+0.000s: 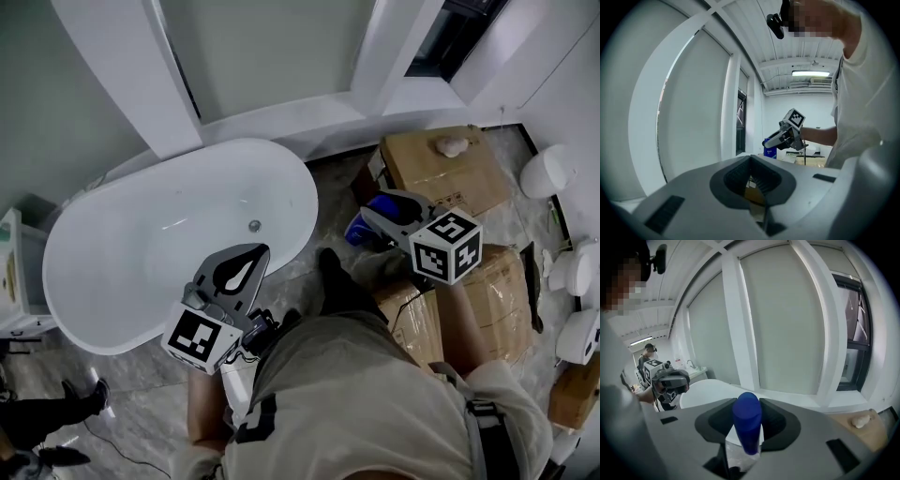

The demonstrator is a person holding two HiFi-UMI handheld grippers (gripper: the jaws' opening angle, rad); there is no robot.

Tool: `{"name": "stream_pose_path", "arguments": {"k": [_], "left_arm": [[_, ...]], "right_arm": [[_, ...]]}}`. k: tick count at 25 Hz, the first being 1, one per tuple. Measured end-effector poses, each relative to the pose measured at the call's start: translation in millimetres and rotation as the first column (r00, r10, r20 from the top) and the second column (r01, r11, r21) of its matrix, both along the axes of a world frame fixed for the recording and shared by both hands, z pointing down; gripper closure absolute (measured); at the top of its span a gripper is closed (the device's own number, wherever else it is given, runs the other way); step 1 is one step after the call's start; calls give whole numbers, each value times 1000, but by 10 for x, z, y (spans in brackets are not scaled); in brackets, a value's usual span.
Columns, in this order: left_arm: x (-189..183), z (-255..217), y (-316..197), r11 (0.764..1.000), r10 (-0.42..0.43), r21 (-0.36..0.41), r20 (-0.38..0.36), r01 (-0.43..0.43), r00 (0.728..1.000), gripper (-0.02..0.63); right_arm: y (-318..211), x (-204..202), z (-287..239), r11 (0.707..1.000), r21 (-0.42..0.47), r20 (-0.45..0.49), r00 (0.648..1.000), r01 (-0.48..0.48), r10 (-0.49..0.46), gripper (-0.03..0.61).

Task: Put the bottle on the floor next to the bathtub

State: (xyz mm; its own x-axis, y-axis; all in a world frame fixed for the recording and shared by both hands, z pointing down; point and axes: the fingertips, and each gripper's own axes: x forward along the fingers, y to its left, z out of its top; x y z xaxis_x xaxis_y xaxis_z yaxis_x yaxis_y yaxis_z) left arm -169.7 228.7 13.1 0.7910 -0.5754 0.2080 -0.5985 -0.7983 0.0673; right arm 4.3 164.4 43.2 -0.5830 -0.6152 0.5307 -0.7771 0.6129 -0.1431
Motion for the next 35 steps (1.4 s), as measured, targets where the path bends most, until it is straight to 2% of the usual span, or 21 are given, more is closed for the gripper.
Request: {"name": "stream_pose_path", "arguments": {"k": [4, 9, 13, 21, 28, 32, 35], "left_arm": [[190, 55, -264, 1000, -15, -23, 6, 15, 1000, 557], [586, 186, -760, 996, -60, -64, 44, 63, 997, 555], [916, 265, -1202, 986, -115, -119, 49, 120, 992, 557], [1489, 500, -1981, 957, -200, -190, 125, 221, 972, 557], [1549, 639, -2231, 926, -273, -223, 162, 304, 948, 557], [1473, 740, -2260, 929, -266, -203, 214, 309, 940, 557], [1380, 779, -2262, 935, -255, -198, 203, 294, 945, 557]], "right_arm": [[-385, 84, 138, 1000, -18, 6, 1000, 24, -24, 419], [-928, 359, 390, 994, -51, -18, 995, 101, -102, 419], [-1312, 636, 644, 980, -83, -87, 979, 180, -187, 419], [-1973, 1168, 1054, 944, -176, -49, 956, 278, -290, 419], [-2346, 1295, 1313, 922, -233, -47, 943, 310, -329, 419], [-2490, 1159, 1552, 909, -271, -59, 937, 318, -345, 419], [-2563, 999, 1791, 902, -302, -91, 933, 308, -349, 419]]}}
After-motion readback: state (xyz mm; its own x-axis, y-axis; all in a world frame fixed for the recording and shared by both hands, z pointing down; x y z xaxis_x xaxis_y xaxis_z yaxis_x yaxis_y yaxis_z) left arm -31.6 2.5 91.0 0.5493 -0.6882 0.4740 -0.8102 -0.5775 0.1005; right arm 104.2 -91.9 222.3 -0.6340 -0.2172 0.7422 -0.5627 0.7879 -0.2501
